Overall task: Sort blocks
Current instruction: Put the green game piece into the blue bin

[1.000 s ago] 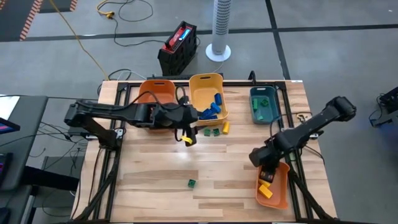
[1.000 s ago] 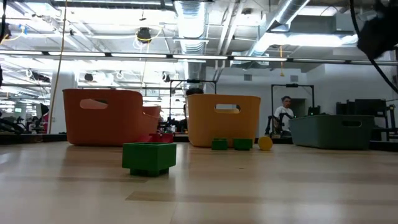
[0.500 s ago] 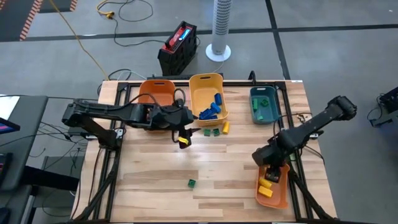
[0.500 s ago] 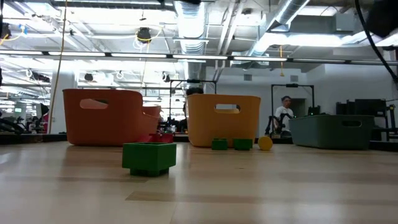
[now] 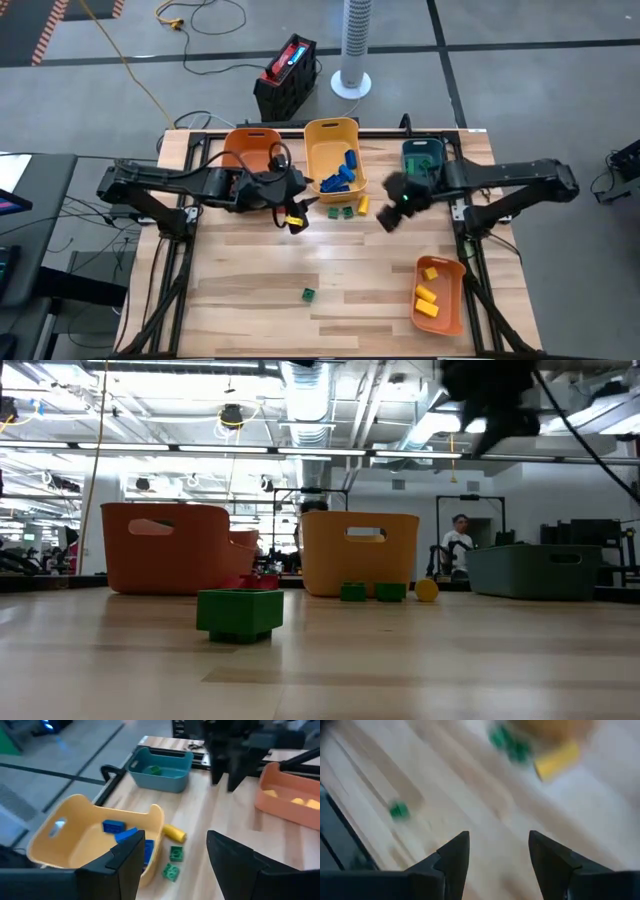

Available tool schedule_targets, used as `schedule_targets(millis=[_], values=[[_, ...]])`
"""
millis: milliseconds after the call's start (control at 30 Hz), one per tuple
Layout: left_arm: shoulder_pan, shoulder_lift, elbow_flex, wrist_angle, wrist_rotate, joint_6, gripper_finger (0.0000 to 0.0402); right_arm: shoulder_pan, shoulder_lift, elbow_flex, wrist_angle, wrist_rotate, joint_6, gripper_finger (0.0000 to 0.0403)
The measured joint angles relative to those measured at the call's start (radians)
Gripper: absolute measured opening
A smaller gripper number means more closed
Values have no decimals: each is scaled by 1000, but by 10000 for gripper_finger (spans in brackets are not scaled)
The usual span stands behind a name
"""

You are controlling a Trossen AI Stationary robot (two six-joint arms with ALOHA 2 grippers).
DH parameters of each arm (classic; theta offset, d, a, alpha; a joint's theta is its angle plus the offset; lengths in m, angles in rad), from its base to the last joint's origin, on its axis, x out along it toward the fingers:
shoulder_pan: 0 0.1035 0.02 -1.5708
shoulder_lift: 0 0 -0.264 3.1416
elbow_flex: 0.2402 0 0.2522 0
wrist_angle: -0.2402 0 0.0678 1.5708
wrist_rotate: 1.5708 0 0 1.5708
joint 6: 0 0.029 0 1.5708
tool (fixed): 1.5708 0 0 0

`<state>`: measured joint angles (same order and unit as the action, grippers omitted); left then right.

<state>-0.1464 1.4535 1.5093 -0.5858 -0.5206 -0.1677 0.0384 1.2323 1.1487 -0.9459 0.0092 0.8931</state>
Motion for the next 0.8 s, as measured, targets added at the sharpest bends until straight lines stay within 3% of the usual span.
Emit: schedule_targets(millis=[167,400,600,800], values=[[-40,-30,0,-40,-50,40,208,-56,89,-19,175,36,-27,225],[-76,-107,-73,-158,135,108,208,92,268,11,509,-3,-131,228],[-131,-158,-182,-223,501,130,208,143,399,39,471,85,160,228],[-221,-155,-349,-211,609,139,208,181,389,40,494,208,382,228]])
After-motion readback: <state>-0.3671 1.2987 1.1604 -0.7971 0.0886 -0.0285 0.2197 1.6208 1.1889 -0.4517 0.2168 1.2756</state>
